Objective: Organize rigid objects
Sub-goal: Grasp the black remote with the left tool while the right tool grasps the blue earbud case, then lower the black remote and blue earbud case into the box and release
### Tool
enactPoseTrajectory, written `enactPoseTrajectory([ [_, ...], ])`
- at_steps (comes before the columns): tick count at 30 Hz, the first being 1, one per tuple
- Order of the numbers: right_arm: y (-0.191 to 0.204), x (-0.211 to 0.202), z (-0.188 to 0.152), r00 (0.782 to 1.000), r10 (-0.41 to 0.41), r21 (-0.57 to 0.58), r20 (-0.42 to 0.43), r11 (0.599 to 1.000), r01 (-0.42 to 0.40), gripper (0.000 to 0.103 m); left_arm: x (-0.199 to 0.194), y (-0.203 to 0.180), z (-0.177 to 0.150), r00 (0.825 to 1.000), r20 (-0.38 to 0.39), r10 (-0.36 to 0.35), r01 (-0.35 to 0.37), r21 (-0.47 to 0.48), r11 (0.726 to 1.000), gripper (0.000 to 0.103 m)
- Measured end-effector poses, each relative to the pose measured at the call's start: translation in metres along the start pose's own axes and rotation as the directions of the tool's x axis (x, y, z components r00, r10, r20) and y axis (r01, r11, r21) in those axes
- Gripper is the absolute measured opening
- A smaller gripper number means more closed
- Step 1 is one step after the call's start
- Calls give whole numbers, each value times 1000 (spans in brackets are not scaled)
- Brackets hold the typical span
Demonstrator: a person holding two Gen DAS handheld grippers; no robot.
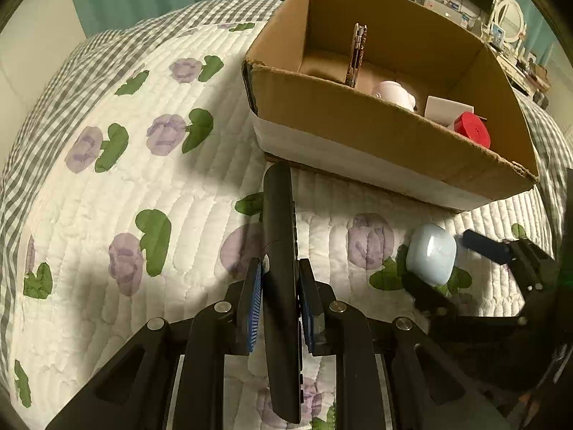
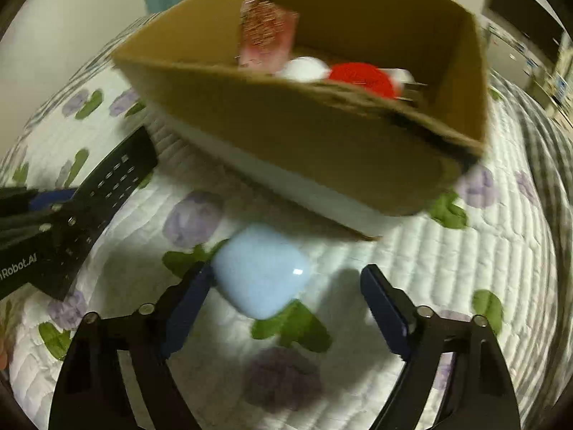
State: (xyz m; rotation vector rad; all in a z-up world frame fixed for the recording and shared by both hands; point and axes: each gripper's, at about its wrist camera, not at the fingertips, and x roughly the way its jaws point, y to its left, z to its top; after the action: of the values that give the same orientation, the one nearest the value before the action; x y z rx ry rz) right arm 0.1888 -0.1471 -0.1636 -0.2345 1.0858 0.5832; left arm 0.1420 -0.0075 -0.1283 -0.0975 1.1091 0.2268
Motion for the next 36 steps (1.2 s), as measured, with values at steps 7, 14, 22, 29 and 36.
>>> enactPoseTrajectory([
  [7,13,2,6,1000,-21,-52,9,998,21,58,-1,0,2,1000,2,15,-15,22,1000,19],
  [14,28,-22,9,998,-56,-101,28,993,59,58,-19,0,1,1000,25,3,-4,26,1000,19],
  [22,52,-74,20,988,-123,-186,93,973,139,58,-56,2,6,995,95,-41,37,46,998,19],
  [29,55,-126,31,975,-167,-170,148,967,191,58,-93,7,26,974,210,-82,54,132,990,19],
  [36,43,-175,46,960,-200,-146,193,962,230,58,-129,6,66,945,299,-132,64,228,972,19],
])
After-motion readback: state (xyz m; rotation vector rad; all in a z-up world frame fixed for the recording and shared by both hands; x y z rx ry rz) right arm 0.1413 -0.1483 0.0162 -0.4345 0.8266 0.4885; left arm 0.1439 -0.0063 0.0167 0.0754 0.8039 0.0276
